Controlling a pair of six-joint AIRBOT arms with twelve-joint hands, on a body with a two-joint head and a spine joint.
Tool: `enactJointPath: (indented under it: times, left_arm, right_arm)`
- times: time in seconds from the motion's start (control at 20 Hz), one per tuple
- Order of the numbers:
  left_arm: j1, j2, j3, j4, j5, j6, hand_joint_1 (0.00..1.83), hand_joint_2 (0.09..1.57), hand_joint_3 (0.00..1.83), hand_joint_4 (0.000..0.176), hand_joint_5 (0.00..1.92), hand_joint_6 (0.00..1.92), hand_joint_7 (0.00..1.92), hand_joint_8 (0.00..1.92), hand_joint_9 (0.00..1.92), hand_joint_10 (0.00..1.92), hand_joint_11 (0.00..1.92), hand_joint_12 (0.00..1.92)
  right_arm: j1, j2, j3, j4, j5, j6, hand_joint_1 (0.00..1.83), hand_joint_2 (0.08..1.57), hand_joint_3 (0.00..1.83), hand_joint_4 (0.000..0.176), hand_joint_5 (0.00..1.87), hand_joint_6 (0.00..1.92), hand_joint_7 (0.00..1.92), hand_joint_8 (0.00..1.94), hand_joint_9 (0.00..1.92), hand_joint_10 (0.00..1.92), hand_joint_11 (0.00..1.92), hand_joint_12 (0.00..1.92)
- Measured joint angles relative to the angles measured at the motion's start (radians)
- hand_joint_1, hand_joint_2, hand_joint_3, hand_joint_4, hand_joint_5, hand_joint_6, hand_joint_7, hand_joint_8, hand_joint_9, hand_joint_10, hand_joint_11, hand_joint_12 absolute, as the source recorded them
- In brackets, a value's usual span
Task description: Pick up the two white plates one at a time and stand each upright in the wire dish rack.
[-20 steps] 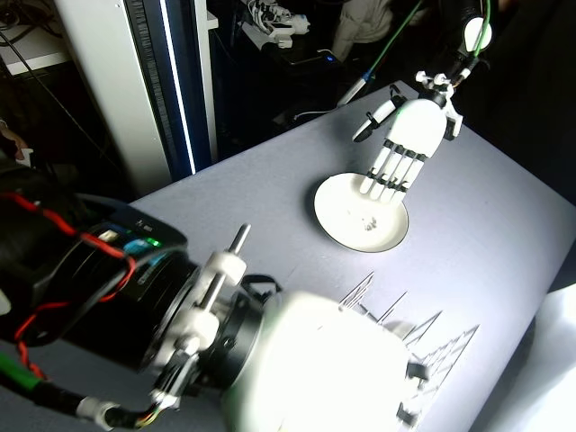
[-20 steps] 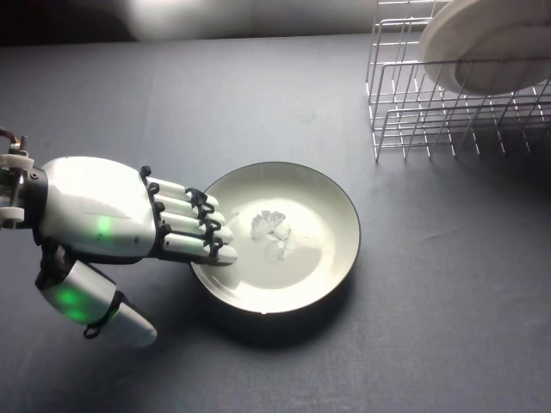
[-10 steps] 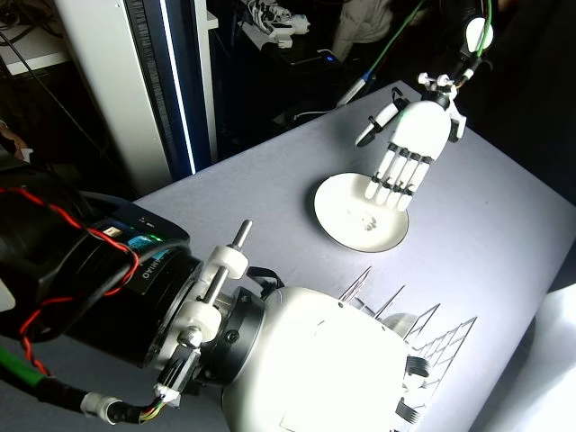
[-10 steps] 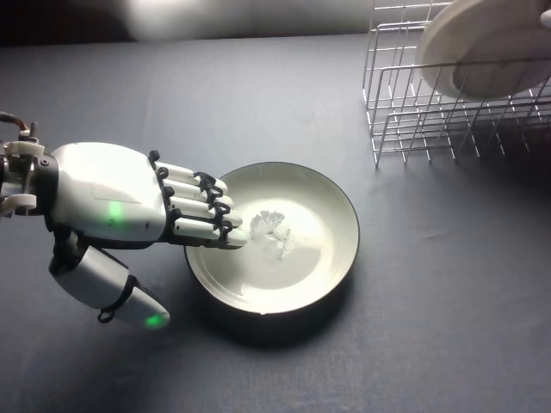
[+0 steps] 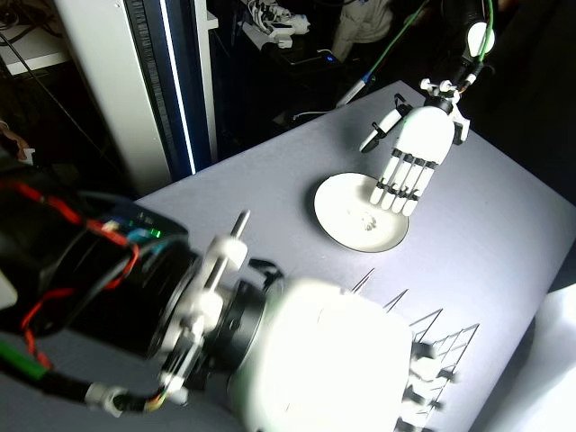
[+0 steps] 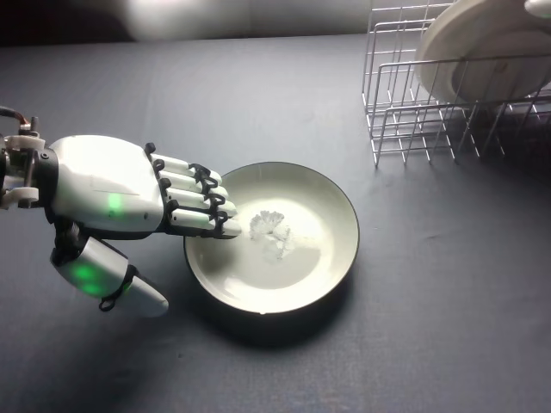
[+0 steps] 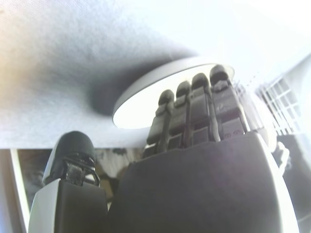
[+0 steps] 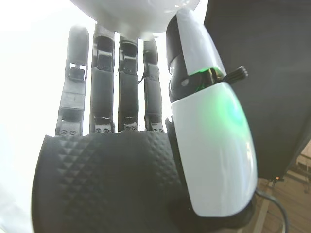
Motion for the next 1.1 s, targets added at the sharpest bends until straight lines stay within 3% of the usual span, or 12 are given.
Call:
enactJointPath:
  times: [0.1,0.2,0.35,0.45,0.55,0.65,0.8,0.85,1.0,1.1]
  left_arm:
    - [0.006,0.000,0.000,-0.002,0.001,0.002,0.00,1.21,0.00,0.000,0.00,0.00,0.00,0.00,0.00,0.00,0.00,0.00]
    - [0.016,-0.004,0.006,-0.010,-0.001,0.004,0.00,1.20,0.00,0.000,0.00,0.00,0.00,0.00,0.00,0.00,0.00,0.00]
    - [0.027,-0.006,0.008,-0.008,0.000,0.005,0.00,1.20,0.00,0.000,0.00,0.00,0.00,0.00,0.00,0.00,0.00,0.00]
    - [0.048,-0.006,0.009,-0.014,0.002,0.005,0.00,1.21,0.00,0.000,0.00,0.00,0.00,0.00,0.00,0.00,0.00,0.00]
    - [0.058,-0.006,0.011,-0.013,0.006,0.005,0.00,1.20,0.00,0.000,0.00,0.00,0.00,0.00,0.00,0.00,0.00,0.00]
    - [0.068,-0.006,0.010,-0.014,0.007,0.004,0.00,1.19,0.00,0.000,0.01,0.00,0.00,0.00,0.00,0.00,0.00,0.00]
    - [0.077,-0.011,0.017,-0.016,0.004,0.000,0.00,1.20,0.00,0.000,0.00,0.00,0.00,0.00,0.00,0.00,0.00,0.00]
    - [0.080,-0.011,0.017,-0.016,0.004,-0.001,0.00,1.19,0.00,0.000,0.00,0.00,0.00,0.00,0.00,0.00,0.00,0.00]
    - [0.094,-0.011,0.019,-0.024,0.002,-0.012,0.00,1.20,0.00,0.000,0.00,0.00,0.00,0.00,0.00,0.00,0.00,0.00]
    - [0.098,-0.011,0.019,-0.029,0.002,-0.016,0.00,1.20,0.00,0.000,0.00,0.00,0.00,0.00,0.00,0.00,0.00,0.00]
  right_arm:
    - [0.015,0.000,-0.039,-0.058,0.024,0.001,1.13,1.13,0.00,0.000,0.42,0.00,0.48,0.00,0.49,0.00,0.03,1.16]
    - [0.016,0.001,-0.077,-0.164,0.080,0.003,1.06,1.09,0.00,0.000,0.36,0.00,0.37,0.00,0.37,0.00,0.00,1.03]
    - [0.014,0.013,-0.133,-0.293,0.135,0.003,1.00,1.03,0.00,0.000,0.20,0.00,0.15,0.00,0.13,0.00,0.00,0.55]
    - [-0.005,0.016,-0.153,-0.449,0.208,0.003,0.93,1.06,0.00,0.000,0.10,0.00,0.05,0.00,0.05,0.00,0.00,0.31]
    - [-0.019,0.019,-0.175,-0.520,0.219,0.003,0.87,1.06,0.00,0.000,0.01,0.00,0.00,0.00,0.00,0.00,0.00,0.04]
    - [-0.031,0.019,-0.198,-0.571,0.232,0.002,1.05,0.95,0.00,0.000,0.00,0.00,0.00,0.00,0.00,0.00,0.00,0.00]
    - [-0.048,0.018,-0.217,-0.609,0.239,0.001,1.10,0.85,0.00,0.000,0.00,0.00,0.00,0.00,0.00,0.00,0.03,0.03]
    - [-0.060,0.016,-0.221,-0.622,0.235,0.000,1.12,0.80,0.02,0.000,0.00,0.00,0.00,0.00,0.00,0.00,0.01,0.15]
    - [-0.097,0.006,-0.234,-0.630,0.206,0.000,1.27,0.84,0.01,0.000,0.00,0.00,0.00,0.00,0.00,0.00,0.00,0.39]
    - [-0.108,-0.008,-0.241,-0.637,0.199,0.000,1.37,0.90,0.02,0.000,0.00,0.00,0.00,0.00,0.00,0.00,0.00,0.37]
